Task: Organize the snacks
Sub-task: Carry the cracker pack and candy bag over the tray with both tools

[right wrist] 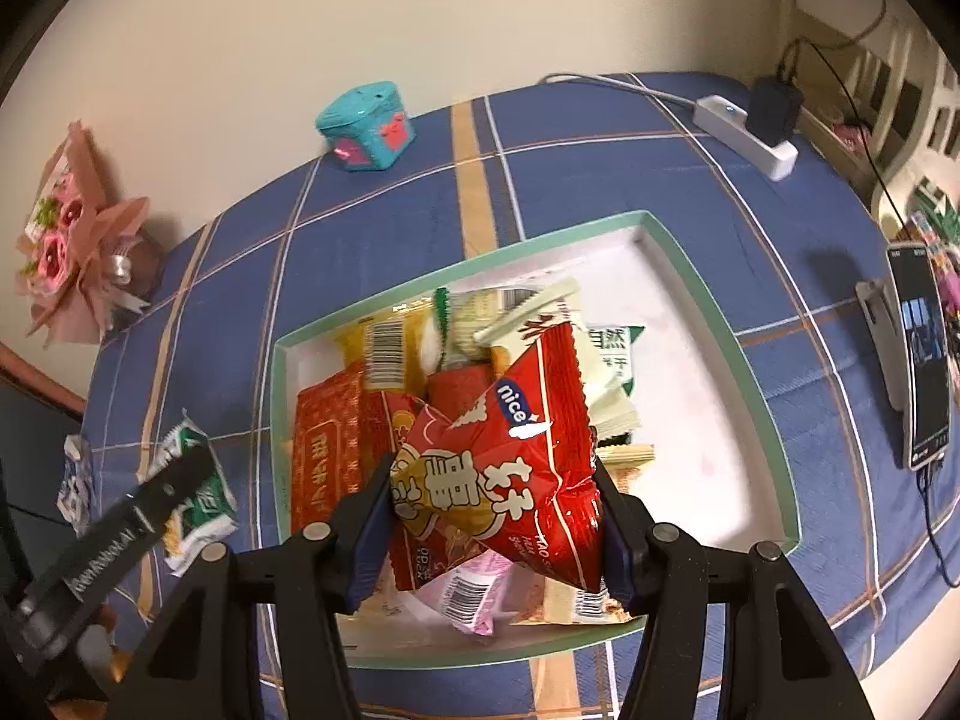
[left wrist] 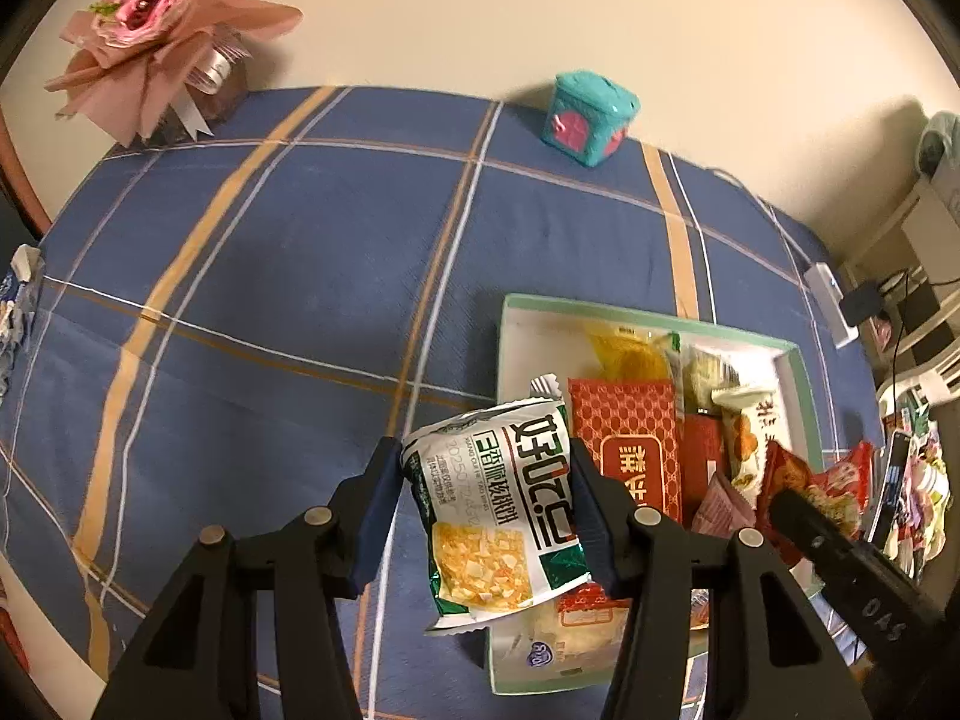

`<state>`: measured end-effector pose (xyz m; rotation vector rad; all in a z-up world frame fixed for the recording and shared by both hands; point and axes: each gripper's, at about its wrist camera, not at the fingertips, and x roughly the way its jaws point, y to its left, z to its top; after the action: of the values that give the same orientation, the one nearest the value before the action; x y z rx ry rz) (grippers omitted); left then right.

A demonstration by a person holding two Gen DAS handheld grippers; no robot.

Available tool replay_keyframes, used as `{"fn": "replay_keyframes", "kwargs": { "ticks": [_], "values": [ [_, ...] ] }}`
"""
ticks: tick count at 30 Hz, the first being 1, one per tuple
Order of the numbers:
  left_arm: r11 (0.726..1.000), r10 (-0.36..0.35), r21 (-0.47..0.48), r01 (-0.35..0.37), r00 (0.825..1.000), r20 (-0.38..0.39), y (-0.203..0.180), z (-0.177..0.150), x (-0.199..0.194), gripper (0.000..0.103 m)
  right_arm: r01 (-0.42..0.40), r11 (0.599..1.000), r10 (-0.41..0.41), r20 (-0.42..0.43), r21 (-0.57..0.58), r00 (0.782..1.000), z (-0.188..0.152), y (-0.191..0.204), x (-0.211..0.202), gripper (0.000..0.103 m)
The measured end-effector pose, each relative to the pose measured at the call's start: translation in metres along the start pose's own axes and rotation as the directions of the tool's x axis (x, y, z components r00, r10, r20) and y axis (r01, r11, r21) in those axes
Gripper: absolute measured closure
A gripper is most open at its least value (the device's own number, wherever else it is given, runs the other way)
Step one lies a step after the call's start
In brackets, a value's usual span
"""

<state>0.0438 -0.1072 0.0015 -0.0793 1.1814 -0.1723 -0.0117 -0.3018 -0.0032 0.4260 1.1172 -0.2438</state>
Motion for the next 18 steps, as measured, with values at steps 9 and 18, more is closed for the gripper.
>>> {"fn": "replay_keyframes", "kwargs": {
  "ticks": [9,18],
  "values": [
    [0.999,-0.026,0.027,0.027,0.998,-0.053,-0.015,-0.005,0.021,0.048,-0.005,0.999,0.006,-0.021,0.034,1.0,0.001,-0.009,0.009,0.042],
    [0.994,-0.084,0.06,0.088,0.994,-0.063,-0.036,-0.008,0.028,0.048,-0.005,0.999,0.007,-0.04,0.052,0.999,0.0,-0.015,0.017,0.042]
  ]
}}
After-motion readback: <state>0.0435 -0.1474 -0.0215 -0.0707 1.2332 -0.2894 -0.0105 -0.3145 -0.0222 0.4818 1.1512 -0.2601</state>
